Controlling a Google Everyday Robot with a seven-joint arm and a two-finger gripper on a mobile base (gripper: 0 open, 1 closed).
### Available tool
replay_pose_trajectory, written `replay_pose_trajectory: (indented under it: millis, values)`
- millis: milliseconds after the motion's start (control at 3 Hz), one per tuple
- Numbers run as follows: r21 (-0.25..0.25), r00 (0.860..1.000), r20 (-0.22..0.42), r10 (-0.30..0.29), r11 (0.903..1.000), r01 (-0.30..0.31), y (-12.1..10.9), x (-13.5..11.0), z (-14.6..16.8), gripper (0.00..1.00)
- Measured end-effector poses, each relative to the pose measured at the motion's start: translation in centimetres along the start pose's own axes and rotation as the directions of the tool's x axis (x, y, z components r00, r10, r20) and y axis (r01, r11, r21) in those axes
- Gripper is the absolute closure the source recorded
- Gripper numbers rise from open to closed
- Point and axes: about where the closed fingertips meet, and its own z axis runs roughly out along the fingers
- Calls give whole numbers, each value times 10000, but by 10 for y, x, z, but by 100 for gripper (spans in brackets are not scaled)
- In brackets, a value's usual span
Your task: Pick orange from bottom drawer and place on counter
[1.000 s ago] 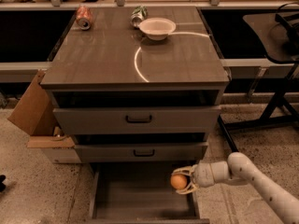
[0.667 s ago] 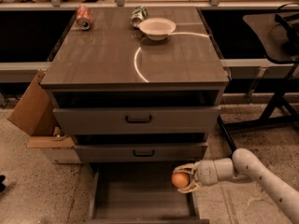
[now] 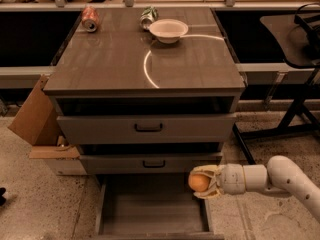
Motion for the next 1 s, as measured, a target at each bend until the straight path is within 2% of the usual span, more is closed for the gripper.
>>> replay_pose_trajectory:
  millis: [333, 667, 1000]
  values:
    - [2, 10000, 1, 1, 10000, -1, 0, 0, 0, 100]
    - [514, 9993, 343, 120, 9986, -137, -20, -7, -12, 100]
    - [1070, 9982, 551, 225, 9939, -283, -49, -20, -36, 100]
